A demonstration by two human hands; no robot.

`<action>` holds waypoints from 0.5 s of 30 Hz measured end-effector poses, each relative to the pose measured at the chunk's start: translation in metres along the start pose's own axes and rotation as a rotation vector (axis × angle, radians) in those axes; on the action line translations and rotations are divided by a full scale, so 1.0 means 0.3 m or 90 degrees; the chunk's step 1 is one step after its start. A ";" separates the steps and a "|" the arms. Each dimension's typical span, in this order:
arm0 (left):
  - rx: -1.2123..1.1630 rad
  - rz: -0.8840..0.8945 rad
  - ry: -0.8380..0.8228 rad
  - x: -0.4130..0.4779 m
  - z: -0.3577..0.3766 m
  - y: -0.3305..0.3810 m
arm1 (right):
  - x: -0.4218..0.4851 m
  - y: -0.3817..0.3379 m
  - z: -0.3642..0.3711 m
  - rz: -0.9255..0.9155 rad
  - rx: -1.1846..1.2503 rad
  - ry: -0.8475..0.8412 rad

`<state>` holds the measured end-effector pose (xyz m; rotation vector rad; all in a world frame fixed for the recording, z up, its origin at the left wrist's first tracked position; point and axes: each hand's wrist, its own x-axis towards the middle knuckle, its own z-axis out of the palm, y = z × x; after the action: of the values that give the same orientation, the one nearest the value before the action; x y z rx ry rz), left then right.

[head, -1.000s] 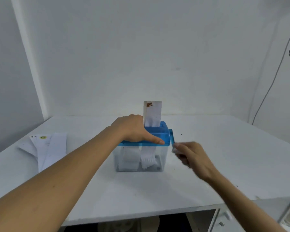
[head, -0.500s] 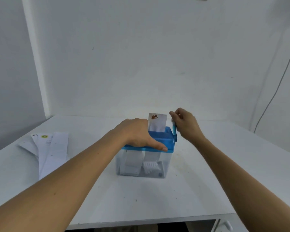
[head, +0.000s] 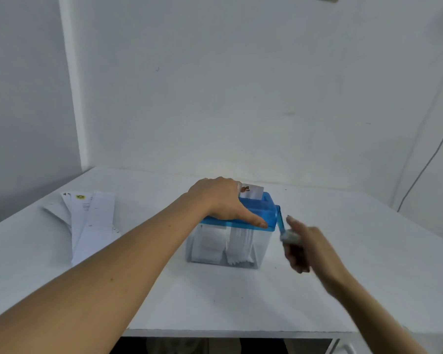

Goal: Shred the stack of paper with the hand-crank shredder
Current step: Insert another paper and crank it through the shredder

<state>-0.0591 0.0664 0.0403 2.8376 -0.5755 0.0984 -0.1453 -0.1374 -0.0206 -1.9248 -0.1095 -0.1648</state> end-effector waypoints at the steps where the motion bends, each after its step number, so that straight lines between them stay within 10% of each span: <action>1: 0.002 0.006 0.002 -0.001 -0.003 0.002 | -0.002 -0.036 -0.037 -0.026 -0.004 -0.054; 5: 0.012 0.016 0.000 -0.002 0.007 0.000 | 0.070 -0.101 -0.130 -0.109 -0.136 -0.185; 15: 0.002 0.021 -0.002 -0.002 -0.007 -0.001 | 0.275 -0.137 -0.097 -0.160 -0.028 0.039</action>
<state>-0.0597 0.0674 0.0423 2.8316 -0.6237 0.1015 -0.0720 -0.1503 0.0411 -1.9428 -0.3099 -0.3959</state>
